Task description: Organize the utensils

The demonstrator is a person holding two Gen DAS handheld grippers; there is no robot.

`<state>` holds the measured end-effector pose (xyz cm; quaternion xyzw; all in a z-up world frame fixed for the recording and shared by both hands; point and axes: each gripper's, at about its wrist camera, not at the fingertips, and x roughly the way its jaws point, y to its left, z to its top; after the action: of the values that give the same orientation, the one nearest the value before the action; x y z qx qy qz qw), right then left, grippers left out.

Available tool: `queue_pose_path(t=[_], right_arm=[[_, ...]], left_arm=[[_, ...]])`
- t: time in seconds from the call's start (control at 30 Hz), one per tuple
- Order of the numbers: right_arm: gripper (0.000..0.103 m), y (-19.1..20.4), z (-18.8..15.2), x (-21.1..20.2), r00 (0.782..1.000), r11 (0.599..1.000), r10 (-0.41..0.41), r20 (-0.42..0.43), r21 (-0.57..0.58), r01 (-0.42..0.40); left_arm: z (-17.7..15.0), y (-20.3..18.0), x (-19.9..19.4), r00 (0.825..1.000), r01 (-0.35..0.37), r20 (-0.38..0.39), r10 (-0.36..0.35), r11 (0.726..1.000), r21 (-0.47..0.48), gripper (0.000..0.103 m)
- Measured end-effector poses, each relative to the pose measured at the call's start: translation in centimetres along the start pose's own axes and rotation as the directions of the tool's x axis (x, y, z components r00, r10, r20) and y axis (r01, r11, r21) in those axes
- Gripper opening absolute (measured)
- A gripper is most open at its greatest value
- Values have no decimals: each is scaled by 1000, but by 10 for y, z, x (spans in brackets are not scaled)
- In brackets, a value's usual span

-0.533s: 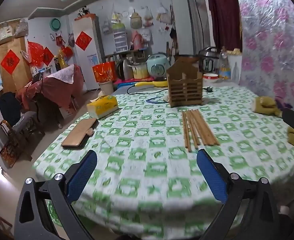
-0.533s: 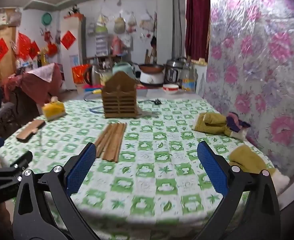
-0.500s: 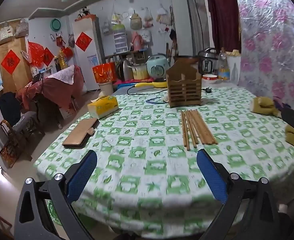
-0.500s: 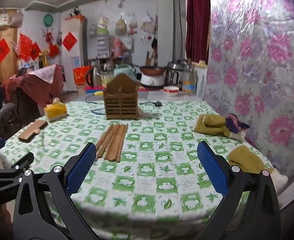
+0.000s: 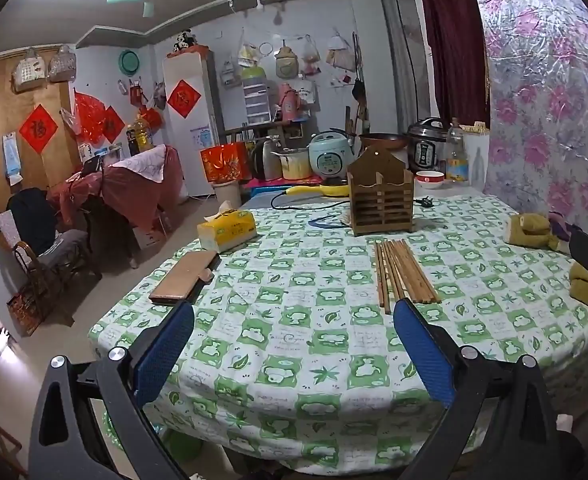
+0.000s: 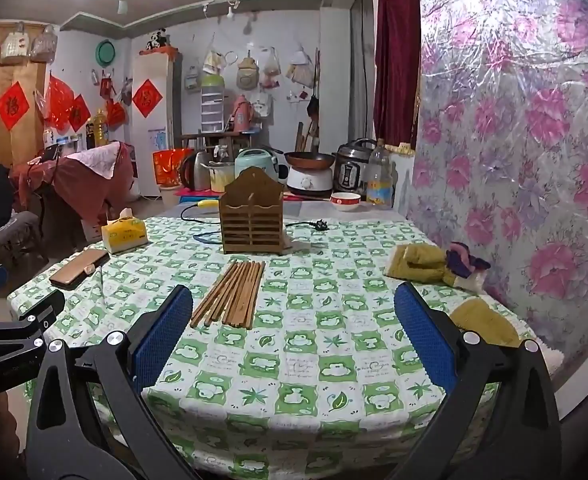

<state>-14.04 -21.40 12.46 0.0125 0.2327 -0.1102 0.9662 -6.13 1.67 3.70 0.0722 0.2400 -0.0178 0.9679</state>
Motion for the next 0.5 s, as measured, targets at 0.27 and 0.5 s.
queue_pose_path(t=[0.27,0.5], right_arm=[[97,-16,-7,-9,999,999,32,12,22,-33],[97,-18,-9,-14,999,999,44,21,10,-44]], left_arm=[[-7,4,5,1000,-5,-5,5,1000,-6,98],[-8,4,6,1000,-5,-7,5,1000,-3,98]])
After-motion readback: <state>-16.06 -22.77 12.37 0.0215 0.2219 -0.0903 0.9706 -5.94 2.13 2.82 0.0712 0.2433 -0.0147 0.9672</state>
